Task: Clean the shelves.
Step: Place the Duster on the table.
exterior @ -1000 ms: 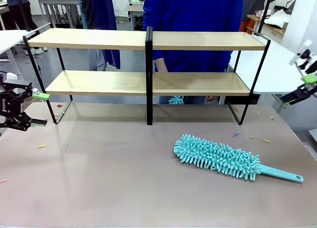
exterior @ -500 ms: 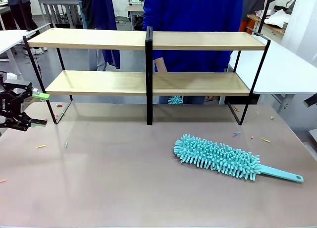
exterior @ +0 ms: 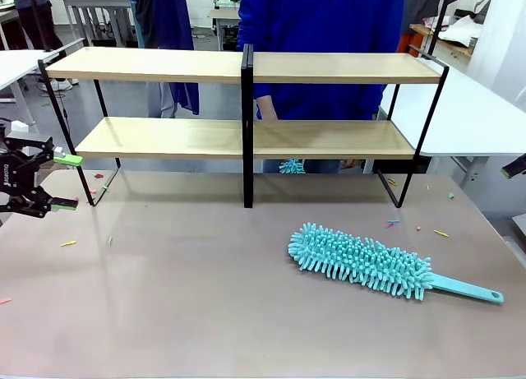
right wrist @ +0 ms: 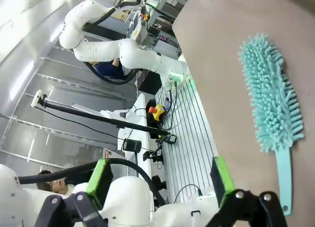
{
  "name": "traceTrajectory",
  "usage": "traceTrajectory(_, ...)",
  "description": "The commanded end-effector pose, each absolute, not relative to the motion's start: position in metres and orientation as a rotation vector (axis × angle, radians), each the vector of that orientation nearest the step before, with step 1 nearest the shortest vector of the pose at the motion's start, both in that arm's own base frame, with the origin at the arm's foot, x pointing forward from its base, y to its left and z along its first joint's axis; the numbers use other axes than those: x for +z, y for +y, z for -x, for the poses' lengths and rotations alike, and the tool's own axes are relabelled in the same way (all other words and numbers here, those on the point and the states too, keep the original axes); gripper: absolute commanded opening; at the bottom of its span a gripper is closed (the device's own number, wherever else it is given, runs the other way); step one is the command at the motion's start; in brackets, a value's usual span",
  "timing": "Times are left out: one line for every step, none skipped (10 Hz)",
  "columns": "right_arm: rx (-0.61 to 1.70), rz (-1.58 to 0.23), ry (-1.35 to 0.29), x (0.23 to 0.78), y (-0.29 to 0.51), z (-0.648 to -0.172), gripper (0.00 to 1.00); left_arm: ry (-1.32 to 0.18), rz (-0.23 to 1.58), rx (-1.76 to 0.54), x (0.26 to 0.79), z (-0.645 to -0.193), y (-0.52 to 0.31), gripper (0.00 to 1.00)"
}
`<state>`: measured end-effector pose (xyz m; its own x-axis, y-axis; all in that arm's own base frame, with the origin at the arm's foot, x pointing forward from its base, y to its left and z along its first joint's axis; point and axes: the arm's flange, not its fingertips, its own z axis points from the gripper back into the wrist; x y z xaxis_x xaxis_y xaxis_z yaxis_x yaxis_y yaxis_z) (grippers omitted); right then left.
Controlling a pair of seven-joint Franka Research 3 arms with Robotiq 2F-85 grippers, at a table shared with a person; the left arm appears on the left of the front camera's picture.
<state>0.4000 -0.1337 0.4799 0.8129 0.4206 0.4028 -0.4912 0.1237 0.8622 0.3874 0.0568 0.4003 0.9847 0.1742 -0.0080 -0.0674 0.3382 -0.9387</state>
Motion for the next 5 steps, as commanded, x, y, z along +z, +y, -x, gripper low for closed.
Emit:
traceTrajectory(0.678,-1.278,-0.084,0.478,-0.1317,-0.3989,1.0,-0.109,1.222,0.133,0.401,-0.3853,0.0574,1.0)
traceTrajectory(0.678,-1.278,-0.084,0.478,-0.1317,-0.3989,1.0,-0.109,1.222,0.133,0.401,-0.3853,0.0574,1.0)
traceTrajectory(0.678,-1.278,-0.084,0.478,-0.1317,-0.3989,1.0,-0.109,1.222,0.133,0.401,-0.3853,0.0574,1.0)
traceTrajectory(0.678,-1.278,-0.084,0.478,-0.1317,-0.3989,1.0,-0.109,1.222,0.133,0.401,-0.3853,0.0574,1.0)
traceTrajectory(0.678,-1.278,-0.084,0.478,-0.1317,-0.3989,1.0,-0.109,1.222,0.133,0.401,-0.3853,0.0574,1.0)
